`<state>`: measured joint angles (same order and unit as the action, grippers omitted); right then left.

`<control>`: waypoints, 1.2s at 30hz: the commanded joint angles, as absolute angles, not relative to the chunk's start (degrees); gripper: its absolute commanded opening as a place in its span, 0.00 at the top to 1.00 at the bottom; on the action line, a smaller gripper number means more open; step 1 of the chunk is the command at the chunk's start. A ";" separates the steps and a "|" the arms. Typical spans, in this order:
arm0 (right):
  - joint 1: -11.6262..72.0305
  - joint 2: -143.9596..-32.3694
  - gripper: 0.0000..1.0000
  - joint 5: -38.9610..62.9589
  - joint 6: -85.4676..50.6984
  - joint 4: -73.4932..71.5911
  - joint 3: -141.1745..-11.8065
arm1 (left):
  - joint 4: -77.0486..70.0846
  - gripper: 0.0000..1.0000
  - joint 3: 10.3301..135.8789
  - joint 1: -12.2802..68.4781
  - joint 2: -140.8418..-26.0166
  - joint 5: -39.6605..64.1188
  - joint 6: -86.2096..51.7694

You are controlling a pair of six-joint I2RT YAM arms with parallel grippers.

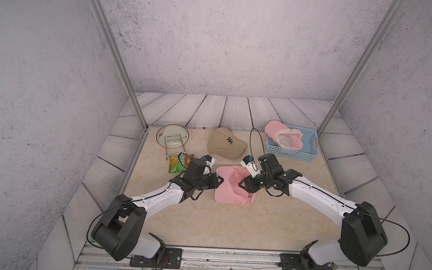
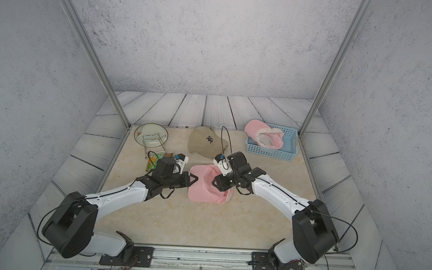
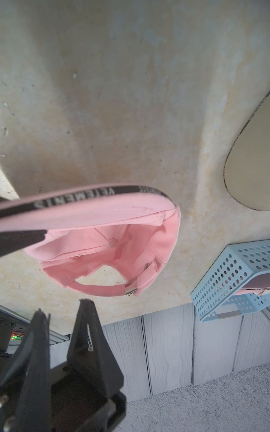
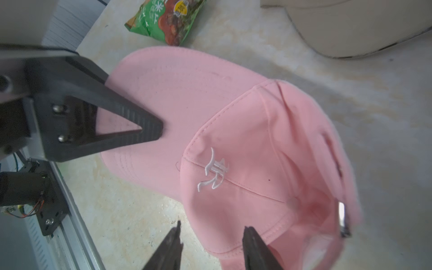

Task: Turn the baseball cap inside out
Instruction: Turn over the baseball cap.

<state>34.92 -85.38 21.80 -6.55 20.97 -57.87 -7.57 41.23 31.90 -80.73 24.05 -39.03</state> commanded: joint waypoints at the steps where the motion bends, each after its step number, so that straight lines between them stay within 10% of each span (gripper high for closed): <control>1: 35.30 -90.30 0.53 21.16 -6.81 21.84 -59.80 | -3.63 1.00 41.45 31.64 -82.13 21.96 -37.31; 11: 35.42 -102.84 0.50 0.75 -16.19 28.90 -66.35 | -3.59 1.00 41.33 31.64 -82.20 21.93 -37.18; 25: 36.00 -109.95 0.50 0.59 -18.41 27.64 -67.97 | -3.40 1.00 41.14 31.64 -82.09 21.80 -36.98; 33: 35.75 -104.13 1.00 6.72 -16.59 21.43 -64.17 | -2.23 1.00 40.90 31.64 -81.29 18.93 -37.43; 36: 34.38 -98.43 1.00 14.44 -14.44 17.72 -61.59 | -0.37 1.00 40.78 31.24 -80.61 15.81 -37.85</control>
<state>35.18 -104.92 7.16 -16.78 20.67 -63.55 -6.37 41.32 31.86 -80.71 21.74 -39.51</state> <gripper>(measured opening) 0.110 0.079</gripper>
